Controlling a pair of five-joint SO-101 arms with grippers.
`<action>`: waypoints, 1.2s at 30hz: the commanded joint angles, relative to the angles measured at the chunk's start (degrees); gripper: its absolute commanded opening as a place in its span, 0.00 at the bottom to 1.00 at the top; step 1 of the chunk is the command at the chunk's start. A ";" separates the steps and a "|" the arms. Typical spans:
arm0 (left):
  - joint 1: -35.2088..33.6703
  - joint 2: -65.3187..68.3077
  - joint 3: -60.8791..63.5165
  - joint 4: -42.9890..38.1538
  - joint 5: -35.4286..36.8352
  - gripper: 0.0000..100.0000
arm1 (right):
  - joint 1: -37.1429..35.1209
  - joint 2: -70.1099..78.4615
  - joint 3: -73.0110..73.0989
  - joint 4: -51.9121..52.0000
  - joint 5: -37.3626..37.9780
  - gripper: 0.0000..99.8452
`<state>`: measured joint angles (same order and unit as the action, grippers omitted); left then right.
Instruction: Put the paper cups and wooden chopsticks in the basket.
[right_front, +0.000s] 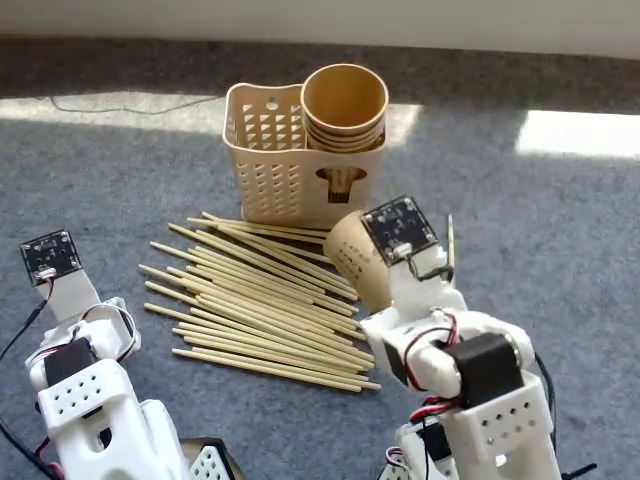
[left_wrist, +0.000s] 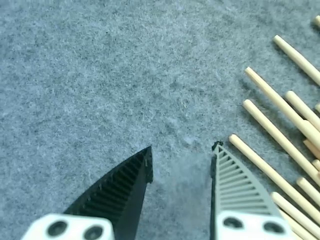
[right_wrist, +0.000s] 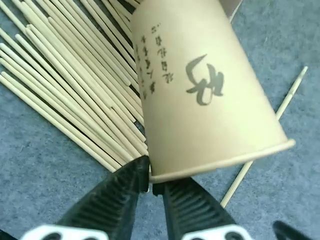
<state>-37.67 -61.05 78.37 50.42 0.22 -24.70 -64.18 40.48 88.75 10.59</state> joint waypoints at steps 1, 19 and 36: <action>1.19 -0.48 -1.89 -0.88 0.18 0.19 | -0.31 -3.74 -3.30 0.31 2.37 0.01; 1.19 -0.48 -1.89 -0.88 0.18 0.19 | 0.92 9.98 -31.52 -4.70 12.66 0.01; 1.19 -0.48 -1.89 -0.88 0.18 0.20 | 12.70 39.78 -57.27 -6.55 31.82 0.01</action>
<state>-37.67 -61.05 78.37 50.42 0.22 -12.84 -25.41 -13.14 84.00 38.29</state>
